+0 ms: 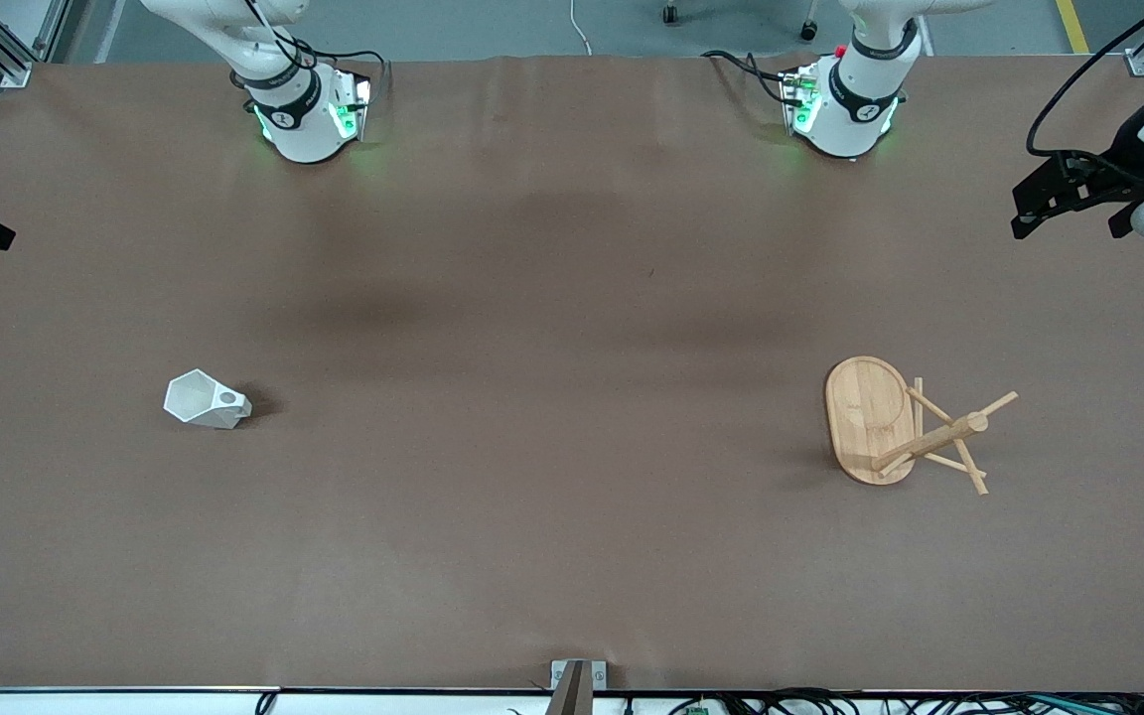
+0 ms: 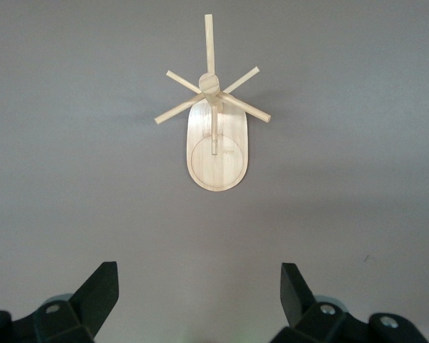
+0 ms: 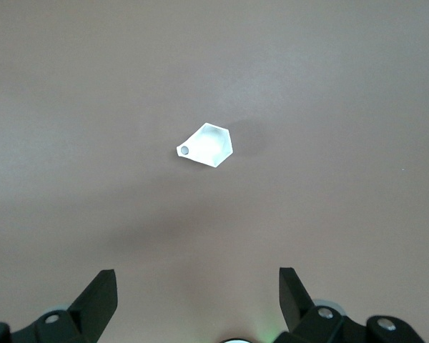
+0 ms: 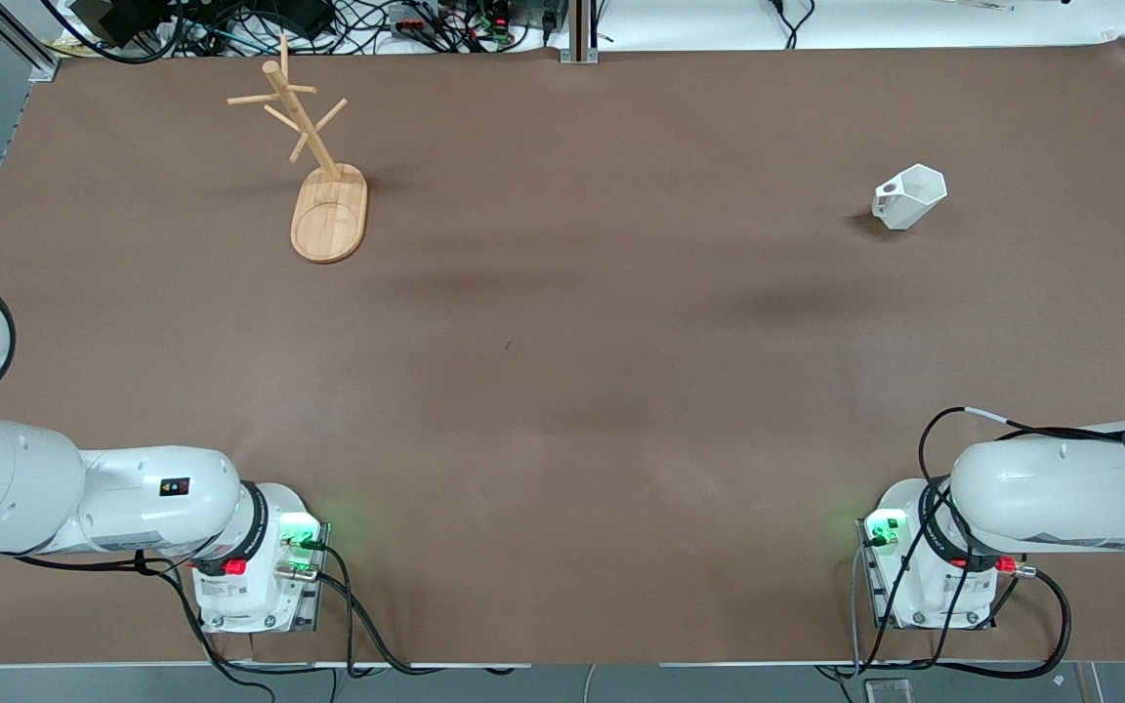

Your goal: Hang cup on rack

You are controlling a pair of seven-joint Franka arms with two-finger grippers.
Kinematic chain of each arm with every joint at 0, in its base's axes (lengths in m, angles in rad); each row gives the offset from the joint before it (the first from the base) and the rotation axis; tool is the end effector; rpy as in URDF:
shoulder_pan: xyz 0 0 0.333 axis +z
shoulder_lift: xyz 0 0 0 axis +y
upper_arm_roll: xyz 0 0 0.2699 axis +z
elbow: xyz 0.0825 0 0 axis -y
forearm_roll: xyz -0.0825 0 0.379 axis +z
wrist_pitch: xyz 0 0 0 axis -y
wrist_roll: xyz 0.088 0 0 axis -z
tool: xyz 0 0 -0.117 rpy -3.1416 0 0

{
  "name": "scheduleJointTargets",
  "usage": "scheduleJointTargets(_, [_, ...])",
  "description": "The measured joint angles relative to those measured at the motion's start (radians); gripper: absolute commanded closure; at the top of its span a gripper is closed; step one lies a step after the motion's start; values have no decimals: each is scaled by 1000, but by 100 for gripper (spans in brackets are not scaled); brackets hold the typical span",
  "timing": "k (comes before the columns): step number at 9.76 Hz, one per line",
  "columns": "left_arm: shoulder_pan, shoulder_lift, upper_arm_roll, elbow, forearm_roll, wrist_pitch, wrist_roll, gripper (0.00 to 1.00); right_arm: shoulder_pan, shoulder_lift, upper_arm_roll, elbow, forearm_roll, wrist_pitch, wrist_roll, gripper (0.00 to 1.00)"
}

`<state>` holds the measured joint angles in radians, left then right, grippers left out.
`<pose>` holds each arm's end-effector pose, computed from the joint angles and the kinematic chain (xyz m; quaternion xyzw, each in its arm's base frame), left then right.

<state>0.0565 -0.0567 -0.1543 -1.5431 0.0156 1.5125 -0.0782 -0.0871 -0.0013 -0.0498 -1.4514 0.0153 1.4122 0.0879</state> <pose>0.5264 -0.0520 0.6063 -0.9998 0.0092 -0.0137 0.0110 0.5273 -0.0707 0.6103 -0.9936 0.1111 0.0188 0.0081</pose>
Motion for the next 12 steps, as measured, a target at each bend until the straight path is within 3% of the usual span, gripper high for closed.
scheduleJointTargets(3, [0,0,0,0,0,-1,0,0,-8,11,-2,-28,0,78,-27,0])
scheduleJointTargets(6, [1,1,0,0,0,-5,1,0,-11,61,-3,-213,0,310,-37,0])
scheduleJointTargets(10, [1,3,0,0,0,-6,1,0,-28,225,-4,-355,0,514,-120,0])
scheduleJointTargets(12, [0,3,0,0,0,-6,1,0,-43,282,-6,-441,0,685,-169,0])
